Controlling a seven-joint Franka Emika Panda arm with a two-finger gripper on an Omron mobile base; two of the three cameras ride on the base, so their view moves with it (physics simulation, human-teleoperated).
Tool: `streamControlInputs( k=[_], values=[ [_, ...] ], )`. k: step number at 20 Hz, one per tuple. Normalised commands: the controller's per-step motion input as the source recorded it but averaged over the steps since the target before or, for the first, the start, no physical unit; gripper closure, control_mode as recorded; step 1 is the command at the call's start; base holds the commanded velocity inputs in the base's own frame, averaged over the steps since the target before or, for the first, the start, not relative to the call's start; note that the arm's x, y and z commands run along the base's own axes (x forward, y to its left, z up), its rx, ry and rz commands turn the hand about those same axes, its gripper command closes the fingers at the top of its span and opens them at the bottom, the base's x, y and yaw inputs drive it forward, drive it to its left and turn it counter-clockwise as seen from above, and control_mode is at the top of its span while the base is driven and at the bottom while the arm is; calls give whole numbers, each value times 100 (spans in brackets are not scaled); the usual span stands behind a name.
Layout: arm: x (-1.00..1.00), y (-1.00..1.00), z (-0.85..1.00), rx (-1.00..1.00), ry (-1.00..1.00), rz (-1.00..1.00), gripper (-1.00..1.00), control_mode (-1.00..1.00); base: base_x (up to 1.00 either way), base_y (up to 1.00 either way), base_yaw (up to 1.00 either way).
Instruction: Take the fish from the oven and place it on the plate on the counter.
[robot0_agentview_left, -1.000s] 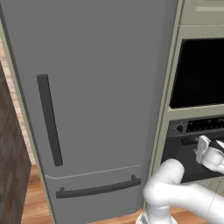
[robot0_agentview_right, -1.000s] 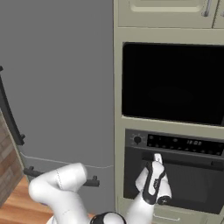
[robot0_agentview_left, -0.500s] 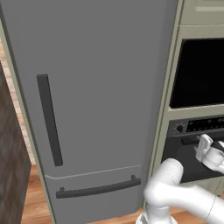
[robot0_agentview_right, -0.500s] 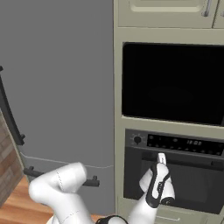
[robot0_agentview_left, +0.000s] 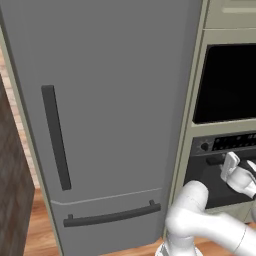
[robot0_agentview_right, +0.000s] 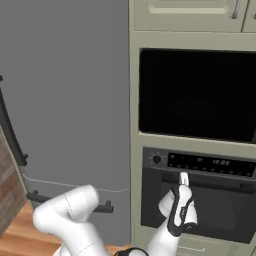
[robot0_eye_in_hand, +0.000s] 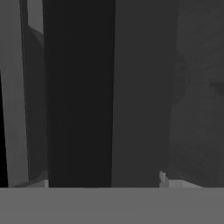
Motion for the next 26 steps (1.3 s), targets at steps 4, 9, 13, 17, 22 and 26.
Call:
streamControlInputs(
  k=[4, 9, 13, 17, 22, 26],
  values=[
    [11, -4, 0, 0, -2, 0, 100, -100, 0, 0, 0],
    [-18, -2, 0, 8, 9, -5, 100, -100, 0, 0, 0],
    [-100, 0, -13, 24, 43, -16, 100, -100, 0, 0, 0],
    [-100, 0, -20, 23, 53, -7, 100, -100, 0, 0, 0],
    [-100, 15, -18, 16, 61, -2, 100, -100, 0, 0, 0],
    [-100, 23, -3, 19, 70, -4, 100, -100, 0, 0, 0]
  ],
)
